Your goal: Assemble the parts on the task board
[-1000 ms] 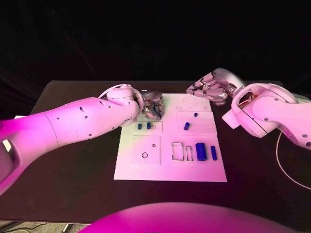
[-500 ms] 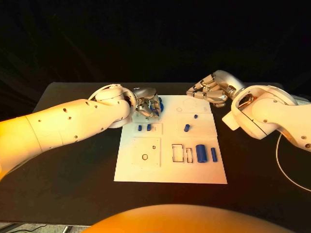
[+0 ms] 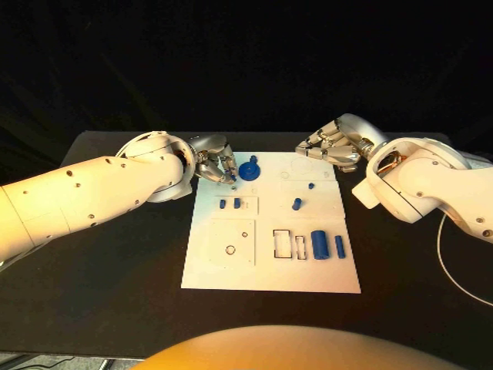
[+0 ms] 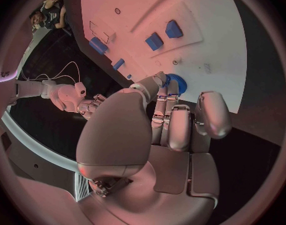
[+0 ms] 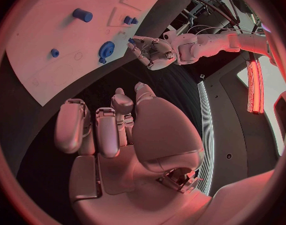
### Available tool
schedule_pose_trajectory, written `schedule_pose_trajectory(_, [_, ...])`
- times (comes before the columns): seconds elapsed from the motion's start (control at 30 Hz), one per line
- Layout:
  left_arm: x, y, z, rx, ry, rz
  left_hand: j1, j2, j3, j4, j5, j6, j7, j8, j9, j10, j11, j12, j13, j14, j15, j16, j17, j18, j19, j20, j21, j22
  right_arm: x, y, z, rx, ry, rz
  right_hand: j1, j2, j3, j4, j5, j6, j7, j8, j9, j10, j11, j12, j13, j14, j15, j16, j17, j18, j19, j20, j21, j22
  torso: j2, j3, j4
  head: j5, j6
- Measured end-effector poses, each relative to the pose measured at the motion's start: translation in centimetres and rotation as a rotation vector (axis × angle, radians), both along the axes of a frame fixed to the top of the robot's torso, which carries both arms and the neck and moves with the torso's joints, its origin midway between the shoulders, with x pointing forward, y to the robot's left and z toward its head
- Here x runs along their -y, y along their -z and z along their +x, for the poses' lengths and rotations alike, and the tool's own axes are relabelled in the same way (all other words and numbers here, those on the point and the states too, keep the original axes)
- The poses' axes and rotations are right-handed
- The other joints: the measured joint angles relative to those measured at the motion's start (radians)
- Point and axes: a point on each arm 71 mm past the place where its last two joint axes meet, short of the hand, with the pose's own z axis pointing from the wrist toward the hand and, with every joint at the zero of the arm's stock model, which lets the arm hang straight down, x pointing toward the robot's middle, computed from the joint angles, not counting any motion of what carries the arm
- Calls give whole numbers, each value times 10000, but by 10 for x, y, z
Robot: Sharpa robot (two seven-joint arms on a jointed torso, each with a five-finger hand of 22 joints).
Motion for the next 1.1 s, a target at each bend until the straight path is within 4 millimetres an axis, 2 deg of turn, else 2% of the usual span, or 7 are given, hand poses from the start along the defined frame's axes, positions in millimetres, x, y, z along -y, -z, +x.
schedule_pose_trajectory(0.5, [1, 8, 4, 74, 14, 498, -90, 14, -1, -1, -2, -1, -1, 0, -5, 33, -33, -54, -3, 0, 0, 0, 1, 0, 0, 1, 0, -2, -1, 2, 0, -9, -32, -11, 0, 0, 0, 0, 0, 0, 0, 0, 0, 0, 0, 0, 0, 0, 0, 0, -1, 0, 0, 0, 0, 0, 5, 10, -13, 41, 51])
schedule_pose_trajectory(1.1, [7, 16, 4, -124, 257, 1019, -142, -38, 27, -29, -58, 33, -37, -38, 1, 33, -33, -116, 12, 0, 0, 0, -32, 0, -1, 1, 0, -3, -2, 2, -1, -11, -50, -9, 0, 0, -4, 0, 11, 0, 0, 0, 0, 1, 1, 0, 0, 0, 0, 0, -2, 0, 0, 0, 0, -7, 12, 11, -18, 54, -21])
